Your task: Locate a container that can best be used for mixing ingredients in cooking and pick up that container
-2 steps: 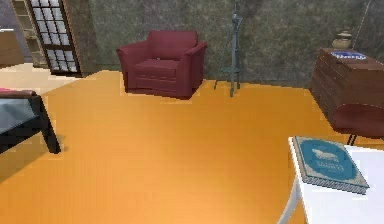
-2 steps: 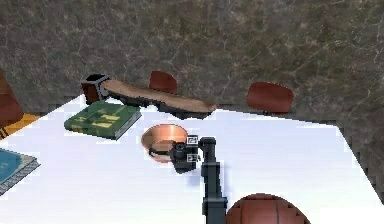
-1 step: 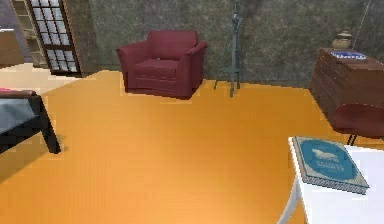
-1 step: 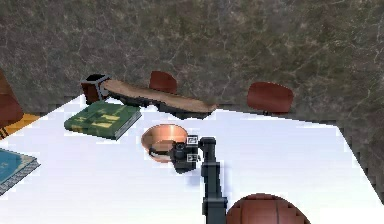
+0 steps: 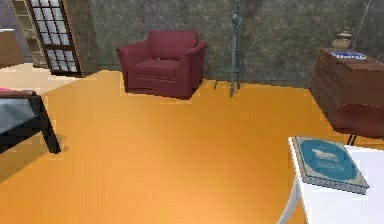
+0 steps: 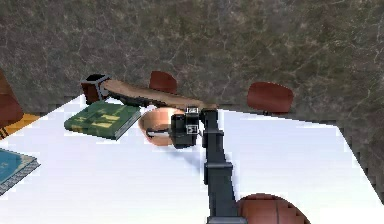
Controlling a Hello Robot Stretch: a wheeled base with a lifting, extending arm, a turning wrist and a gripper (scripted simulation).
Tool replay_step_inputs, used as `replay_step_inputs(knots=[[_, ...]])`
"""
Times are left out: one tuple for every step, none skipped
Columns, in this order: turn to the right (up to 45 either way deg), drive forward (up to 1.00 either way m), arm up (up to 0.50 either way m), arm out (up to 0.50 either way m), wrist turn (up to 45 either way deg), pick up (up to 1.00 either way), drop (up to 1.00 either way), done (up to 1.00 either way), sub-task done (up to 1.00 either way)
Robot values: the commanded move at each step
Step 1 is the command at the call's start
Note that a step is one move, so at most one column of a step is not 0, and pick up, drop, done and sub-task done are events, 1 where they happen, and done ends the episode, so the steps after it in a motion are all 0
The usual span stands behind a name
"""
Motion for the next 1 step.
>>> replay_step_inputs(knots=[[0.0, 0.0, 0.0, 0.0, 0.0, 0.0, 0.0, 1.0, 0.0]])
